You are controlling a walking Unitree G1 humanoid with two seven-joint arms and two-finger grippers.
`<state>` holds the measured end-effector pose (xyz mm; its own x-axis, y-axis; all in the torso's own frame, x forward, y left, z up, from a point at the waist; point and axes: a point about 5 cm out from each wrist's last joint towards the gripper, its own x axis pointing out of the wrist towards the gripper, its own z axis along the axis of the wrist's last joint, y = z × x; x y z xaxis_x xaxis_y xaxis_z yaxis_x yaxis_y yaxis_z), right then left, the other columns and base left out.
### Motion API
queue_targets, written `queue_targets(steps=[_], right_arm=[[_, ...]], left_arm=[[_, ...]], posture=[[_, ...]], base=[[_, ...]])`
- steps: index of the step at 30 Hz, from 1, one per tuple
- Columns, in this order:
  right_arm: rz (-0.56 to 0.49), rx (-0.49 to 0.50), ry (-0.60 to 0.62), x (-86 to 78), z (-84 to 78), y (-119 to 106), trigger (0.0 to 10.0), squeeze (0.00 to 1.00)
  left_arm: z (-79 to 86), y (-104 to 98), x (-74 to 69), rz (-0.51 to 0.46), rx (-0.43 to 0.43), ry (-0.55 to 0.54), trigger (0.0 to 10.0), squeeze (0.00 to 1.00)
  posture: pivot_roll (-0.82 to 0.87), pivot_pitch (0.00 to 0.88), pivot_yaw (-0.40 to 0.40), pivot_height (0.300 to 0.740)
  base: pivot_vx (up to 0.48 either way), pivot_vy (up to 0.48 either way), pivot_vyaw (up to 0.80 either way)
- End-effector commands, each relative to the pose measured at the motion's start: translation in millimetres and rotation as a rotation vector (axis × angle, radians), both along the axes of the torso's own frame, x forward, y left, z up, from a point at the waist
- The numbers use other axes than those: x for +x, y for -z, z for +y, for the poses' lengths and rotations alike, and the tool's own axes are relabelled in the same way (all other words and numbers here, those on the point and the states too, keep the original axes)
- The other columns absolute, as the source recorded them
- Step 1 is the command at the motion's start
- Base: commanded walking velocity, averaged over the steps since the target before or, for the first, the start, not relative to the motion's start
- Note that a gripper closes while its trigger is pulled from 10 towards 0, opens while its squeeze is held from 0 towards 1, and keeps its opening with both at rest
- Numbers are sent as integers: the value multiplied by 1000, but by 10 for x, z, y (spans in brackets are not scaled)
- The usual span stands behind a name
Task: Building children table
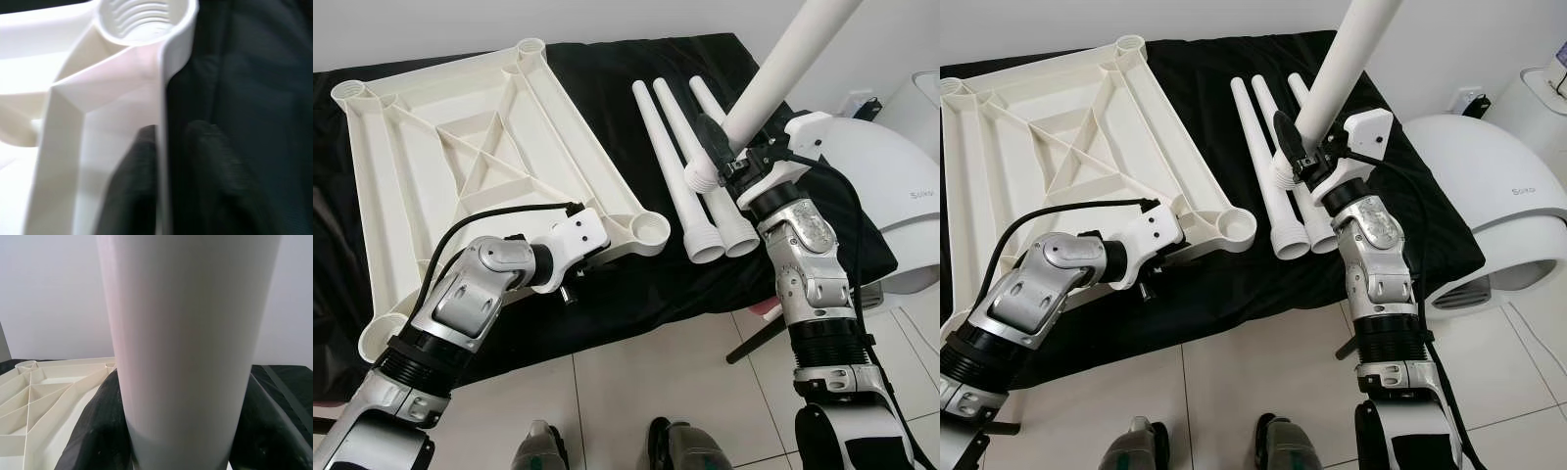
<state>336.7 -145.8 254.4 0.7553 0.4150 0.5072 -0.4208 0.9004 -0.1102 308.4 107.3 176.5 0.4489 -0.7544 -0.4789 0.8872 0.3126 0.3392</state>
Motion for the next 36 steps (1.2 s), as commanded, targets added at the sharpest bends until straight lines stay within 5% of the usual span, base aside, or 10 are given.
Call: queue_targets(steps=[1, 2, 4, 9, 11, 28, 36], right_arm=[[-15, 4, -6, -35, -3, -16, 10000, 0], [-14, 4, -6, -35, -2, -15, 10000, 0], [-14, 3, -8, -37, 1, -13, 10000, 0], [-12, 2, -15, -42, 7, -10, 10000, 0], [-7, 0, -44, -56, 28, -4, 10000, 0], [110, -65, -404, -165, 189, 144, 10000, 0], [186, -83, -474, -105, 104, 324, 10000, 0]], left_arm=[[-1, 49, 2, 6, 11, -11, 4471, 0], [-1, 52, 3, 9, 9, -12, 4471, 0], [-4, 50, 2, 13, 2, -8, 0, 0], [-9, 49, 1, 15, -3, -5, 0, 0], [6, 70, 3, 14, 26, -9, 10000, 0], [132, 107, 4, 6, 70, -32, 10000, 0], [147, 99, -7, 1, 70, -33, 10000, 0]], posture=[[33, 156, 4, 740], [33, 156, 4, 740], [32, 155, 6, 740], [32, 155, 6, 740], [32, 154, 7, 740], [39, 150, -7, 740], [40, 156, -8, 740]], base=[[0, 0, 0], [0, 0, 0], [0, 0, 0], [0, 0, 0], [0, 0, 0], [0, 0, 0], [0, 0, 0]])
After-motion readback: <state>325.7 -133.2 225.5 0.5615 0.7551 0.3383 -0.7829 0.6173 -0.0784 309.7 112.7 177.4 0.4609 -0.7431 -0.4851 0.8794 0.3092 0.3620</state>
